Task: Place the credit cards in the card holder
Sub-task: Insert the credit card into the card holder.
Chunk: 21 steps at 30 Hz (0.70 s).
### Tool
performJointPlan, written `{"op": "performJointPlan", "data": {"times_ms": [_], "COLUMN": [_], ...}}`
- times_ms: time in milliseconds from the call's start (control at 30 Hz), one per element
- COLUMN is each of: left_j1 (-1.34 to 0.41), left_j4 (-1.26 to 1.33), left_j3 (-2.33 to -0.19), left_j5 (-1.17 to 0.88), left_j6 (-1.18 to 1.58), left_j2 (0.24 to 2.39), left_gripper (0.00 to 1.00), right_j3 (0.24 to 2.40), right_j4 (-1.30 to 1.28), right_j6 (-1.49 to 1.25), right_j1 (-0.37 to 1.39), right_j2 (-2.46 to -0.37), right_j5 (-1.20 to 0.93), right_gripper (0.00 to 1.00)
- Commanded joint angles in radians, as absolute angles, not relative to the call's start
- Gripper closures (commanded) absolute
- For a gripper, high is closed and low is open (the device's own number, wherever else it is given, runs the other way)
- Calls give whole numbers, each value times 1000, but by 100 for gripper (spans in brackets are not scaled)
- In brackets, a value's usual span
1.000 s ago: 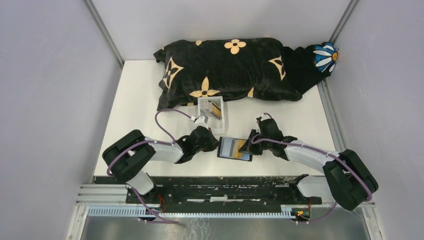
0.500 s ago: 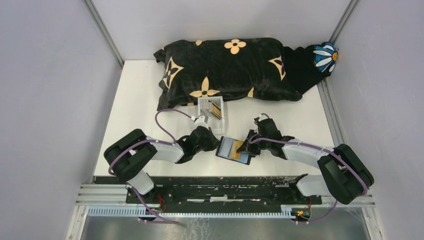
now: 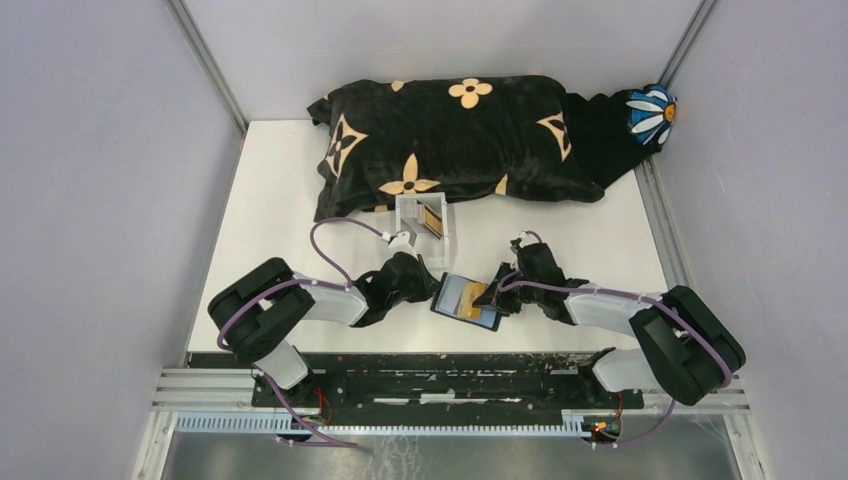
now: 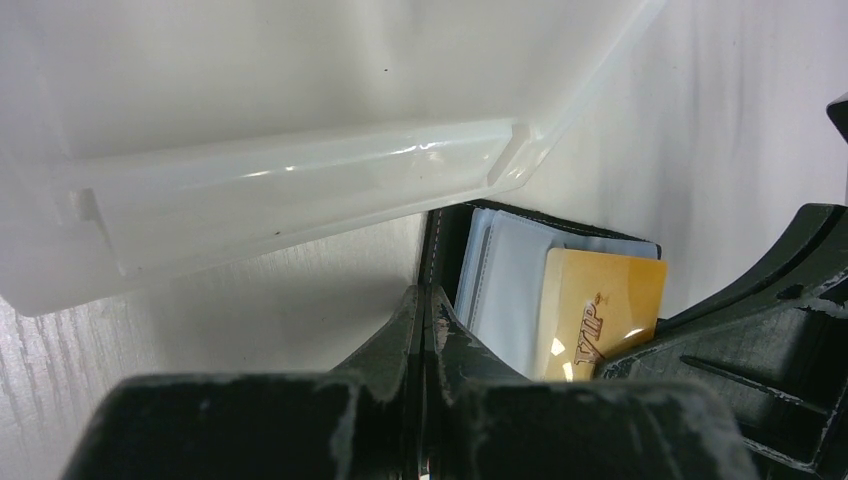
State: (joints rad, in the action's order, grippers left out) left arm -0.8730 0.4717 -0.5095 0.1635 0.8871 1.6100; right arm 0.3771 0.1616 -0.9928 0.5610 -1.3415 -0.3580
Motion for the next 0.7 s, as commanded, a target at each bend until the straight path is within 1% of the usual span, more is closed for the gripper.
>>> {"op": "performJointPlan", "data": {"times_ms": [0, 667], "left_j1": [-897, -929], "left_j4": [385, 377], "left_j3": [-480, -460], "left_j5": [161, 167], "left_j6": [842, 862], "left_j2": [1647, 1647], "left_gripper": [97, 97], "right_j3": [352, 381], "right_j4": [207, 249], "right_j6": [-997, -1021], "right_j1": [568, 579], "right_j2": [-1385, -1444], "right_j5": [-269, -250], "right_gripper": [99, 99]}}
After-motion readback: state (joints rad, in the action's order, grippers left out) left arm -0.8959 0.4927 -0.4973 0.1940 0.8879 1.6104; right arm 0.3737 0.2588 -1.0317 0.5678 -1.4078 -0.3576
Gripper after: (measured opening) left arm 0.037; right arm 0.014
